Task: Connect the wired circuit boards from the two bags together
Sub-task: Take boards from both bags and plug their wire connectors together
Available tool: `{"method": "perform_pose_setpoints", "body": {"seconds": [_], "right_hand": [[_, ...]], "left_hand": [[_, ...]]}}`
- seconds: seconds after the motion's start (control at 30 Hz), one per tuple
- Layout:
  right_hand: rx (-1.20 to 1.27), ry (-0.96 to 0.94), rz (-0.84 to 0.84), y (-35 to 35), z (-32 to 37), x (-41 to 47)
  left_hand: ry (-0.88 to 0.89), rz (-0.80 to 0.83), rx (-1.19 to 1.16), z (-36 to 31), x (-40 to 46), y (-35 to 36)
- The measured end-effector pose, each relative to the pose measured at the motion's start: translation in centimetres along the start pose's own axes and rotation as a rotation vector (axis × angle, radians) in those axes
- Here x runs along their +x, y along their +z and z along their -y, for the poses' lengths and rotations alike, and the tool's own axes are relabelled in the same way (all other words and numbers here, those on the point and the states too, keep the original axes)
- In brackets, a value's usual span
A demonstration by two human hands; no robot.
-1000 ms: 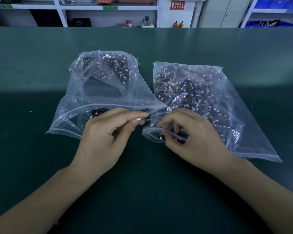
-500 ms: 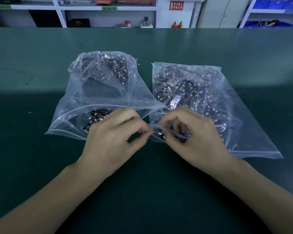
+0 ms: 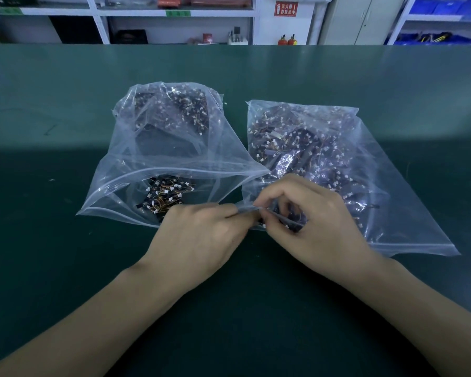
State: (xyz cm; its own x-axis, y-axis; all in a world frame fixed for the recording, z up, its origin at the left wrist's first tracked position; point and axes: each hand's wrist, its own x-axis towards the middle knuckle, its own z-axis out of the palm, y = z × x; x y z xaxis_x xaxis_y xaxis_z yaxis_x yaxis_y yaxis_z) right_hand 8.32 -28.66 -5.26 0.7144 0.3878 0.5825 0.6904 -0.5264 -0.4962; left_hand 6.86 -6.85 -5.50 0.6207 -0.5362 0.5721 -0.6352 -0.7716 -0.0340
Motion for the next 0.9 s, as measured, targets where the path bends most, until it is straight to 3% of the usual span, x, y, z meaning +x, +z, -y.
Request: {"method": "perform_pose_setpoints", "body": {"seconds": [0.13,0.27,0.57,0.77,0.9], "right_hand": [[0.006,0.023,-0.002,-0.2,-0.2,0.0],[0.000,0.052,0.016,-0.1,-0.2,-0.1],[-0.002,0.060,0.019,-0.2,-0.2,-0.1],[-0.015,0.067,0.034,-0.3,-0.1,-0.1],[-0.020,0.047,0.041,-0.3,0.3,-0.1]], "left_hand": [[-0.165,-0.099,-0.177,0.4,-0.1,-0.9],[-0.314,-0.153,-0.005,3.3,-0.7,-1.8],[-0.469,0.046,0.222,6.7,-1.7,-2.2],[-0.406,-0.027,0.070,6.6,-1.8,-2.2],[-0.269,-0.125,0.007,6.3,-1.5,-2.2]]}}
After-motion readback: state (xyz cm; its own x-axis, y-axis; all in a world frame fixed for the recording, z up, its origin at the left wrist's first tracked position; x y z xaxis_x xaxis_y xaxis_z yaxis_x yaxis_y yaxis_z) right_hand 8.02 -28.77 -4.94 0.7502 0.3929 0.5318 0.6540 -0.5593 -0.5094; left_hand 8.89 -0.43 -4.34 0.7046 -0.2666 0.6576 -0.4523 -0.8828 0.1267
